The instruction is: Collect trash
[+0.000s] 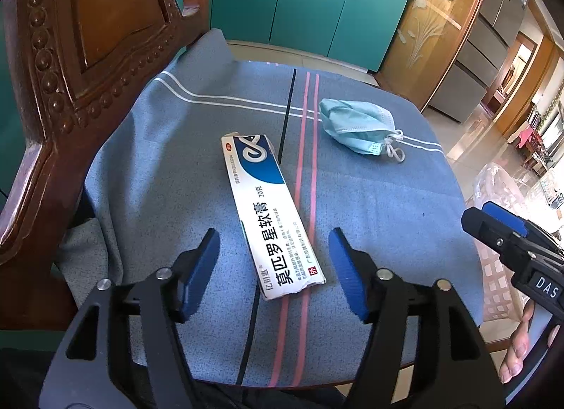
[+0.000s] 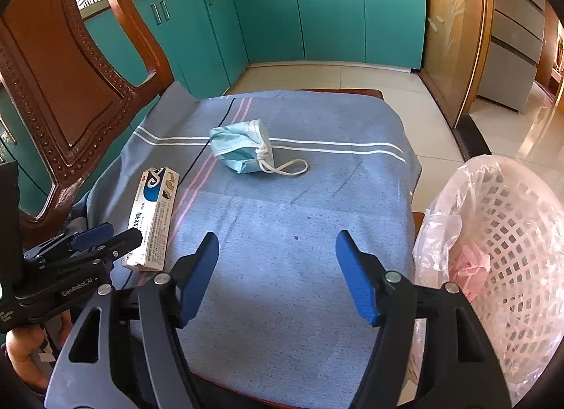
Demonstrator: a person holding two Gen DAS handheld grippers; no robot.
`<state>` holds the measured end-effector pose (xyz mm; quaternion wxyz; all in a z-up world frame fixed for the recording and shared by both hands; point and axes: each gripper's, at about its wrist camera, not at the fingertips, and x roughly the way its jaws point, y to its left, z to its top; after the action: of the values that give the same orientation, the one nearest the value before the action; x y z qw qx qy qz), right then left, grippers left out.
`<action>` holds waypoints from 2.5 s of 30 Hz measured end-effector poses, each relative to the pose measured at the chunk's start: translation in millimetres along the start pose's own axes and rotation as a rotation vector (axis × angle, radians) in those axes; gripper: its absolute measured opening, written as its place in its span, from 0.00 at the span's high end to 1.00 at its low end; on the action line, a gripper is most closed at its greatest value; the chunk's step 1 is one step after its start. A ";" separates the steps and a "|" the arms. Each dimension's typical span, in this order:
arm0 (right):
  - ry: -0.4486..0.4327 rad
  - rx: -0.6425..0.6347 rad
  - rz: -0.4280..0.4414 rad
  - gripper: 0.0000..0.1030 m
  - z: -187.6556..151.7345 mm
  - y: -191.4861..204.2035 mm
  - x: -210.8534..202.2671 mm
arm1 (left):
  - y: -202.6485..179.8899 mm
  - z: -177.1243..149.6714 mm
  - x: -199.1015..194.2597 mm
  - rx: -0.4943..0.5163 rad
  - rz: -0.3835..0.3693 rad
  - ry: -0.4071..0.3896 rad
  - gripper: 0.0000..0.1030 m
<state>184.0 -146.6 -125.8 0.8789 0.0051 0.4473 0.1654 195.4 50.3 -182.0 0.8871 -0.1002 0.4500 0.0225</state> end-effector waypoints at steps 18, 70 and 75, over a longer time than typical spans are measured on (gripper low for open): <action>-0.010 0.011 -0.011 0.28 0.6 -2.2 -4.3 | -8.7 -1.7 3.0 0.037 0.004 0.011 0.26; -0.020 0.048 -0.031 0.27 4.3 -16.7 -5.7 | -0.4 -12.5 13.7 0.058 -0.017 0.087 0.52; -0.013 0.023 -0.036 0.26 17.9 -8.7 12.9 | -0.8 -7.1 12.2 0.056 0.018 0.067 0.38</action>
<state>207.7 -148.6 -126.5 0.8844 0.0082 0.4437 0.1445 197.1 47.5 -195.7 0.8737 -0.0720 0.4808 0.0146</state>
